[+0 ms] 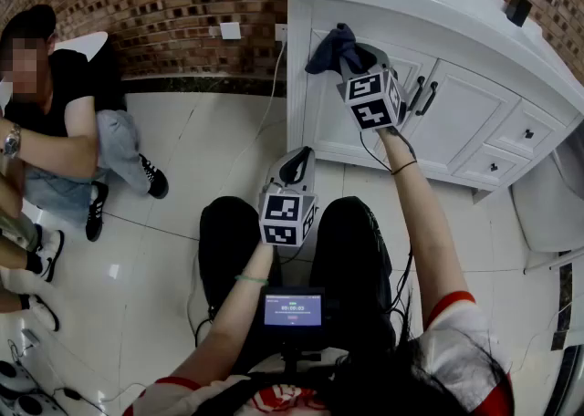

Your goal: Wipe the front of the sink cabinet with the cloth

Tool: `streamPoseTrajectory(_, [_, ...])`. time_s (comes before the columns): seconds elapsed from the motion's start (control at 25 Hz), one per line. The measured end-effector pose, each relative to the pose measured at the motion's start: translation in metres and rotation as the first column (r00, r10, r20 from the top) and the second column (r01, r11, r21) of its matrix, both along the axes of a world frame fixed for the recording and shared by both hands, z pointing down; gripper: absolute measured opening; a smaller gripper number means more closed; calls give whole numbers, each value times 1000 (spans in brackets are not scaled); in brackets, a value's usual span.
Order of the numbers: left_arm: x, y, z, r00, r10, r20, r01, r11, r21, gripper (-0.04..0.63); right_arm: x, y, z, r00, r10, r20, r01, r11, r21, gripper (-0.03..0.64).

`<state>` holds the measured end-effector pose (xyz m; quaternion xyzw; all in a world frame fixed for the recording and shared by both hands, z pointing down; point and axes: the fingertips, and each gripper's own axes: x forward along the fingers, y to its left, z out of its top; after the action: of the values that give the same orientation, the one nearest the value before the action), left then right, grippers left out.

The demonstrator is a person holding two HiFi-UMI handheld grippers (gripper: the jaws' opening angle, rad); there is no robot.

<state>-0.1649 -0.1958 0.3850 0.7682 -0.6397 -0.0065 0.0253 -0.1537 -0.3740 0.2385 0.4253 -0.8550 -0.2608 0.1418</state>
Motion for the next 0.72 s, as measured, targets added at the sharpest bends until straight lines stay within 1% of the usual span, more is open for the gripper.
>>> streamPoseTrajectory(0.2, [-9, -2, -6, 1000, -2, 10, 2, 1000, 7, 44, -9, -6, 34, 999, -2, -36, 0, 998, -61, 109])
streamPoseTrajectory(0.36, [-17, 1, -2, 1000, -14, 3, 14, 1000, 10, 44, -13, -6, 80, 999, -12, -53, 4, 990, -144, 109])
streamPoseTrajectory(0.56, [-24, 4, 0, 1000, -21, -8, 21, 1000, 1, 44, -16, -10, 153, 994, -21, -105, -7, 965, -263, 109])
streamPoseTrajectory(0.72, [-30, 5, 0, 1000, -23, -13, 23, 1000, -1, 44, -17, -11, 211, 988, -17, -153, -38, 936, -350, 109])
